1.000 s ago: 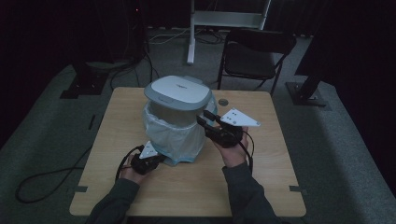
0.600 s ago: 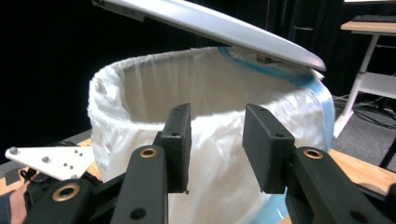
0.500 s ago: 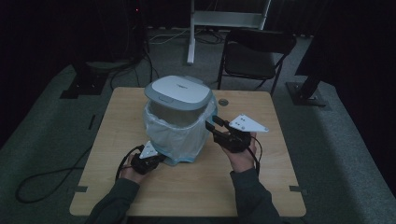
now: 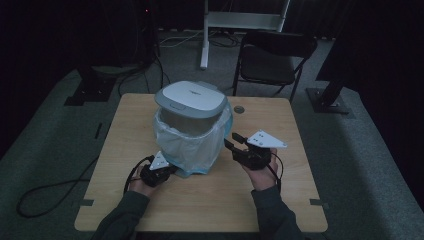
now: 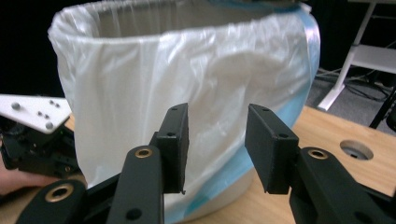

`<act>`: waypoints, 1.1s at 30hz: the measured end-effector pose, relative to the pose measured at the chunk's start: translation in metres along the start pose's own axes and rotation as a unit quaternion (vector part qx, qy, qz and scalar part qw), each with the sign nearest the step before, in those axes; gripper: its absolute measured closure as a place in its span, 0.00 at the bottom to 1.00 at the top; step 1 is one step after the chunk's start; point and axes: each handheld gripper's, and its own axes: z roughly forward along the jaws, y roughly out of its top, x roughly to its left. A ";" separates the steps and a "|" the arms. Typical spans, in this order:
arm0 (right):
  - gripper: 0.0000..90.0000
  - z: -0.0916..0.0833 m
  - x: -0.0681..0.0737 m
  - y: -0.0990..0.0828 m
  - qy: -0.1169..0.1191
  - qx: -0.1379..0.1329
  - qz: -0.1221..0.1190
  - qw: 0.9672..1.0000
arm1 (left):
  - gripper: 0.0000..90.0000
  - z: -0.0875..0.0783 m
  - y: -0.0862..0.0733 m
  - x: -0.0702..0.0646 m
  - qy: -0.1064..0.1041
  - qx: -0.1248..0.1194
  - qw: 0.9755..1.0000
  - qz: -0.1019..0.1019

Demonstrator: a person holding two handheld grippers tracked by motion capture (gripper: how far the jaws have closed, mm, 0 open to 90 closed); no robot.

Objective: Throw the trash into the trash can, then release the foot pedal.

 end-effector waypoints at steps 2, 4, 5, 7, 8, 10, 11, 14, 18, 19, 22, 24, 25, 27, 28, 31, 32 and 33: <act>0.65 0.000 -0.001 -0.004 0.000 0.004 0.001 1.000 | 1.00 0.000 0.000 0.000 0.000 0.000 1.000 -0.001; 0.65 0.000 -0.002 -0.008 0.000 0.008 0.003 1.000 | 1.00 0.000 0.000 0.000 0.000 0.001 1.000 0.000; 0.65 0.000 -0.002 -0.011 0.000 0.011 0.003 1.000 | 1.00 0.000 0.000 0.000 0.000 0.001 1.000 0.000; 0.65 0.000 -0.003 -0.014 0.001 0.013 0.004 1.000 | 1.00 0.000 0.000 0.000 0.000 0.001 1.000 0.001; 0.65 0.000 -0.003 -0.016 0.001 0.015 0.004 1.000 | 1.00 0.000 0.000 0.000 0.000 0.001 1.000 0.001; 0.64 -0.001 -0.004 -0.020 0.000 0.019 0.006 1.000 | 1.00 0.000 0.000 0.000 0.001 0.001 1.000 0.001; 0.64 -0.001 -0.006 -0.024 -0.002 0.023 0.008 1.000 | 1.00 0.000 0.000 0.000 0.001 0.001 1.000 0.001; 0.64 -0.002 -0.009 -0.031 -0.005 0.030 0.012 0.999 | 1.00 0.000 0.000 -0.001 0.001 0.000 1.000 0.000; 0.64 -0.004 -0.013 -0.040 -0.009 0.039 0.015 0.999 | 1.00 0.000 0.000 -0.001 0.002 0.000 1.000 0.000; 0.64 -0.004 -0.013 -0.042 -0.010 0.041 0.016 0.999 | 1.00 0.000 0.001 -0.001 0.002 0.001 1.000 0.000; 0.63 -0.004 -0.016 -0.047 -0.010 0.046 0.018 0.999 | 1.00 0.000 0.001 -0.001 0.003 0.001 1.000 0.001; 0.63 -0.004 -0.017 -0.051 -0.012 0.049 0.018 0.999 | 1.00 0.000 0.001 -0.001 0.004 0.001 1.000 0.002; 0.63 -0.004 -0.018 -0.053 -0.012 0.049 0.020 0.999 | 1.00 0.000 0.001 -0.001 0.004 0.001 1.000 0.002; 0.63 -0.004 -0.019 -0.056 -0.014 0.054 0.023 0.998 | 1.00 0.000 0.001 -0.001 0.005 0.003 1.000 0.004; 0.63 -0.003 -0.019 -0.058 -0.013 0.055 0.023 0.998 | 1.00 0.000 0.001 -0.001 0.006 0.003 1.000 0.004; 0.62 -0.002 -0.019 -0.062 -0.011 0.060 0.025 0.998 | 1.00 0.000 0.001 -0.002 0.006 0.003 1.000 0.004; 0.62 -0.001 -0.020 -0.063 -0.011 0.061 0.023 0.998 | 1.00 0.000 0.001 -0.002 0.006 0.004 1.000 0.005; 0.62 -0.001 -0.020 -0.064 -0.011 0.062 0.024 0.998 | 1.00 0.000 0.001 -0.002 0.007 0.003 1.000 0.004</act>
